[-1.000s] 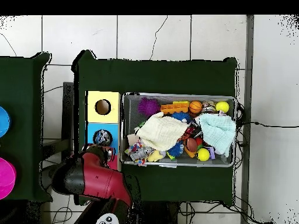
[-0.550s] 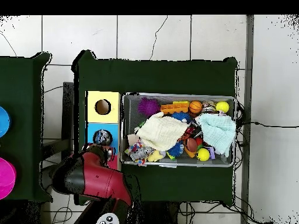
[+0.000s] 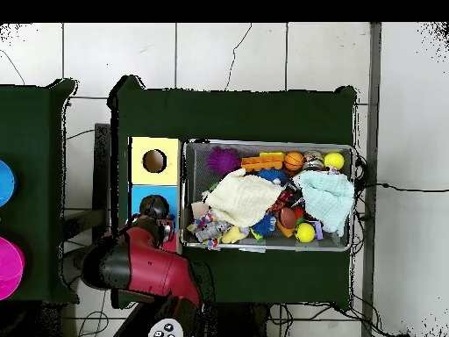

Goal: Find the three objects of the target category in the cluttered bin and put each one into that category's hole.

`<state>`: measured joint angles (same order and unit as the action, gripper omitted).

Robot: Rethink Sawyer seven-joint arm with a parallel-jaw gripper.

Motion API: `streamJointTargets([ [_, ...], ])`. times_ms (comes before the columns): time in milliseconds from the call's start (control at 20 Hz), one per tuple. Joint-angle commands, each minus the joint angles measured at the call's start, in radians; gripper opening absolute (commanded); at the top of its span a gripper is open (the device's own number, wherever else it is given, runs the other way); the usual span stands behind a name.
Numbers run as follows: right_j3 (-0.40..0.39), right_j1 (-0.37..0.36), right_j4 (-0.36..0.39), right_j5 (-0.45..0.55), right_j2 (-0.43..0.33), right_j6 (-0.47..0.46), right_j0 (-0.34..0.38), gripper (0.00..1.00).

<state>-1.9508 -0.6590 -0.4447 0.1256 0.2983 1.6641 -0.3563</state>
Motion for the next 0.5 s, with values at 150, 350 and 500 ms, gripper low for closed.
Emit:
streamJointTargets([
  [150,0.047,-0.002,-0.041,0.165,-0.056,0.231,0.046,1.0],
  [350,0.103,-0.013,-0.019,0.213,0.002,0.214,0.044,1.0],
  [500,0.121,-0.059,-0.002,0.289,0.065,0.23,0.007,1.0],
])
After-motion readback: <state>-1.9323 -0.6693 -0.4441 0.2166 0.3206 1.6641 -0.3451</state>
